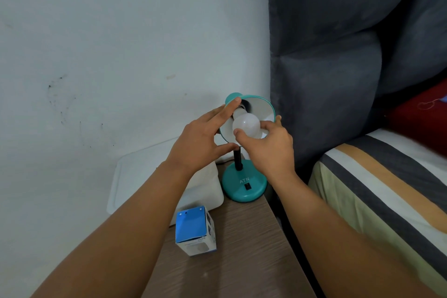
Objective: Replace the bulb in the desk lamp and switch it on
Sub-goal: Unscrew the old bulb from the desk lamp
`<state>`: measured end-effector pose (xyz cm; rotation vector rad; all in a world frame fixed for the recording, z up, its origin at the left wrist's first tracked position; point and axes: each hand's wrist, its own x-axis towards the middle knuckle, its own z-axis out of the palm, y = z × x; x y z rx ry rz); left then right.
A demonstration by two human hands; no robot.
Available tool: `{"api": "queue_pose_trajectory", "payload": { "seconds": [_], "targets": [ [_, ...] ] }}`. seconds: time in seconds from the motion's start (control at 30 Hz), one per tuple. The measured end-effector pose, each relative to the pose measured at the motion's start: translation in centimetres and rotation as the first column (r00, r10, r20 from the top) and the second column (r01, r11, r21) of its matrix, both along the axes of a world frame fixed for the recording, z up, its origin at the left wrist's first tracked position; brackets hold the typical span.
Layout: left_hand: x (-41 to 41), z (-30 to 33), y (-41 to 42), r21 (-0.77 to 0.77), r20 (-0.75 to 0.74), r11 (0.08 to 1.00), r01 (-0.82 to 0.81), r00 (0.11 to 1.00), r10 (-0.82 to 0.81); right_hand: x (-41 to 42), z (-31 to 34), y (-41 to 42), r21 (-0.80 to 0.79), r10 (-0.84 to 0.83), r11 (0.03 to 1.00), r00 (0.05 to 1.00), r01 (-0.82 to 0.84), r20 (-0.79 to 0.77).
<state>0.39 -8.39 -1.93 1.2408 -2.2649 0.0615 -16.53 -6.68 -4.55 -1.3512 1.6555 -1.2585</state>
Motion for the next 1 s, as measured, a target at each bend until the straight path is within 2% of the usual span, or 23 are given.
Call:
{"api": "queue_pose_trajectory", "payload": {
  "seconds": [0.33, 0.47, 0.53, 0.7, 0.83, 1.0],
  "targets": [
    [-0.4, -0.3, -0.1, 0.005, -0.037, 1.0, 0.0, 0.999, 0.0, -0.1, 0.1, 0.8, 0.064, 0.003, 0.998, 0.998, -0.007, 0.064],
    [-0.6, -0.4, 0.1, 0.01, -0.068, 1.0, 0.007, 0.998, -0.006, 0.5, 0.0, 0.8, 0.002, -0.015, 1.0, 1.0, 0.015, 0.026],
    [-0.6, -0.4, 0.1, -0.004, -0.061, 1.0, 0.009, 0.998, -0.009, 0.8, 0.0, 0.9, -0.026, -0.03, 0.999, 0.998, 0.031, 0.056],
    [-0.7, -0.3, 0.3, 0.009, -0.054, 1.0, 0.021, 0.998, -0.02, 0.9, 0.1, 1.0, 0.002, -0.042, 0.999, 0.988, 0.042, 0.151],
    [-0.6, -0.2, 0.3, 0.016, -0.048, 1.0, 0.017, 0.999, -0.016, 0.9, 0.4, 1.3, 0.045, -0.044, 0.998, 0.99, 0.039, 0.131],
    [-0.7, -0.4, 0.4, 0.011, -0.046, 1.0, 0.007, 0.999, -0.007, 0.8, 0.1, 0.9, -0.033, -0.046, 0.998, 0.991, 0.051, 0.123]
  ]
}}
